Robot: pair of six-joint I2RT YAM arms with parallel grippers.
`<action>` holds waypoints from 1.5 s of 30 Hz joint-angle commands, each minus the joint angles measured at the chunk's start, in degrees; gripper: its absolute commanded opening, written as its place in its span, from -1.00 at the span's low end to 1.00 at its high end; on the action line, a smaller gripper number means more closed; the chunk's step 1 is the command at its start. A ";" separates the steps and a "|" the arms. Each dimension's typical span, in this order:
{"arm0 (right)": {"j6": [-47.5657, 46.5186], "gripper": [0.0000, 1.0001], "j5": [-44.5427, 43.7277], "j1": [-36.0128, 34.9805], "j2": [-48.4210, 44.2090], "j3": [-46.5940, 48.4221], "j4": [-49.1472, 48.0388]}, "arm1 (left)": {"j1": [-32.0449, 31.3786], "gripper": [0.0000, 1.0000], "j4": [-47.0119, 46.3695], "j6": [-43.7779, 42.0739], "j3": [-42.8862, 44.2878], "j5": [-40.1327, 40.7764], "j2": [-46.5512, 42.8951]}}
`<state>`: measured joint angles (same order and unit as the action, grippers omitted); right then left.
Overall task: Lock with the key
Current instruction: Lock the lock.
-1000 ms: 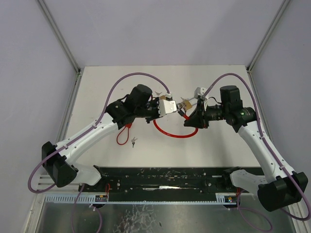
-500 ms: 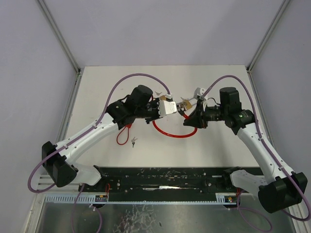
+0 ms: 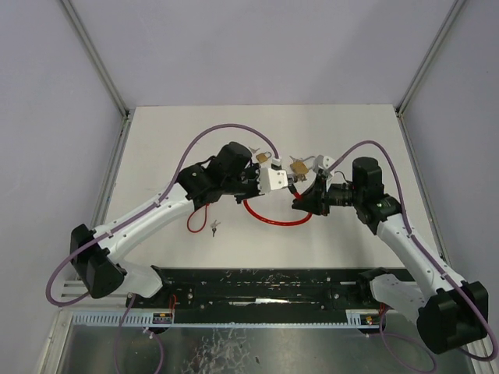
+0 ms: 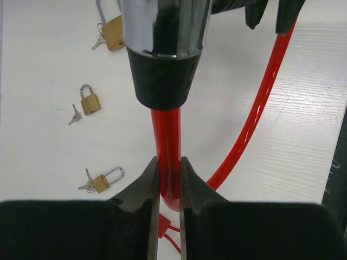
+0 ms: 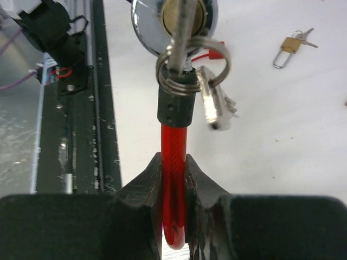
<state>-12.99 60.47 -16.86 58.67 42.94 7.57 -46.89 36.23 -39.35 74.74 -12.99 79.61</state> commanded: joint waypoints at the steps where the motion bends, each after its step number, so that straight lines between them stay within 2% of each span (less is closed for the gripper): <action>1: 0.22 -1.00 -7.76 -0.27 -0.66 -7.09 -20.70 | -2.68 -0.99 -0.98 -2.07 -0.51 -2.14 1.86; 7: -1.86 -1.00 -10.60 -0.25 2.54 -14.52 -36.82 | -5.54 -0.99 -5.29 -3.26 -1.87 3.99 3.73; 13: -0.48 -1.00 -10.25 -0.28 7.70 -20.20 -51.84 | -7.83 -0.99 -13.73 -6.45 -7.60 8.20 3.09; 20: 0.45 -1.00 -10.11 -0.01 10.47 -22.93 -57.19 | -9.59 -0.99 -17.24 -8.29 -12.16 10.73 3.39; 24: -2.25 -0.98 -9.95 0.03 11.92 -23.00 -54.88 | -9.88 -0.99 -17.42 -8.71 -12.90 11.13 4.13; 30: -10.35 -0.80 -1.75 0.10 13.01 -20.96 -44.31 | -10.24 -0.99 -17.42 -8.59 -13.02 11.40 4.44; 36: -17.04 -0.37 0.19 0.21 10.72 -21.80 -40.75 | -10.40 -0.99 -17.77 -7.90 -13.14 12.47 5.75; 42: -27.43 -0.34 -5.43 0.21 10.31 -18.27 -27.70 | -10.58 -0.99 -17.77 -6.90 -12.60 13.08 6.90; 45: -28.93 -0.37 -4.44 0.18 10.48 -17.40 -25.45 | -10.63 -0.99 -17.69 -6.77 -12.74 13.52 6.83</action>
<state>-34.96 57.06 -16.40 69.52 21.78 -22.85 -56.64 18.96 -46.17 62.00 2.46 85.80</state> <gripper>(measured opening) 0.323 0.104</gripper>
